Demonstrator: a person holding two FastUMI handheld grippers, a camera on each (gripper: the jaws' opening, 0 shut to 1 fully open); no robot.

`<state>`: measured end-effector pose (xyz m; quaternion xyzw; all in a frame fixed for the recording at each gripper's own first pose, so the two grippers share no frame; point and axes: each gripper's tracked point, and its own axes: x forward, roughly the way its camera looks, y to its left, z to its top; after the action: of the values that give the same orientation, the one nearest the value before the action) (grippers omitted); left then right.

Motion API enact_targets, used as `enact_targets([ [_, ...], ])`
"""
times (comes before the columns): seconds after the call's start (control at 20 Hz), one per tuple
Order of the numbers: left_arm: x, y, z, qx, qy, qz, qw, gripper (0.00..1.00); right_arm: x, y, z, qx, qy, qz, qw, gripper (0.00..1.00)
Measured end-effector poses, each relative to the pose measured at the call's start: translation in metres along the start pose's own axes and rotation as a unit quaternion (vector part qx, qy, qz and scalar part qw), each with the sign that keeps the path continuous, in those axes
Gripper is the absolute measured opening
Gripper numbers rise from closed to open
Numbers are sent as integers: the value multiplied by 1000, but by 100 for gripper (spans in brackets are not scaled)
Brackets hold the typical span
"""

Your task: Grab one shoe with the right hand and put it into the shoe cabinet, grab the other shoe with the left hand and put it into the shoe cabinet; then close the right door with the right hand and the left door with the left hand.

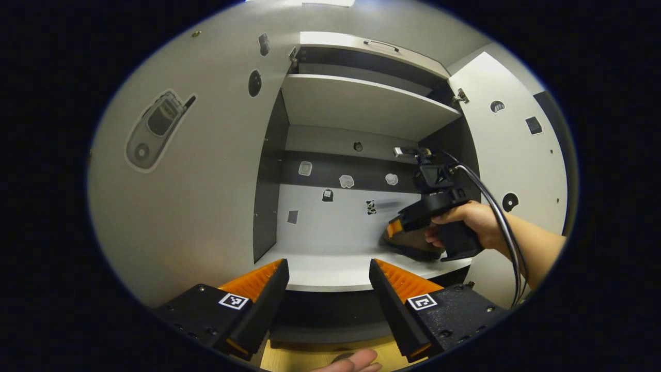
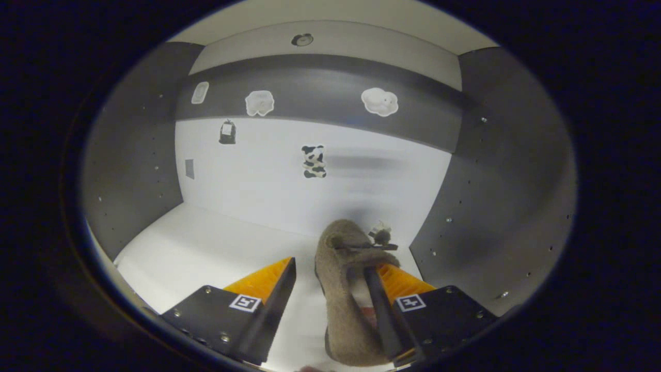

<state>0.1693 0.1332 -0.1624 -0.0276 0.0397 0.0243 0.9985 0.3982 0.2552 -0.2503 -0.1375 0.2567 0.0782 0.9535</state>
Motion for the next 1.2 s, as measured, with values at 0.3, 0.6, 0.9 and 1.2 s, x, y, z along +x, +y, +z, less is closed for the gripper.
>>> enact_targets([
  [0.3,3,-3,-4,-1,7,18,1000,96,-85,-16,28,-18,-84,-22,996,98],
  [0.6,-11,-3,1,7,3,35,999,96,-209,-18,11,4,-196,-13,981,97],
  [0.9,-24,-20,-34,17,30,34,999,97,-279,-21,-76,46,-246,4,968,98],
  [1.2,-65,-25,-151,27,123,29,992,97,-296,-28,-139,73,-257,-7,964,98],
])
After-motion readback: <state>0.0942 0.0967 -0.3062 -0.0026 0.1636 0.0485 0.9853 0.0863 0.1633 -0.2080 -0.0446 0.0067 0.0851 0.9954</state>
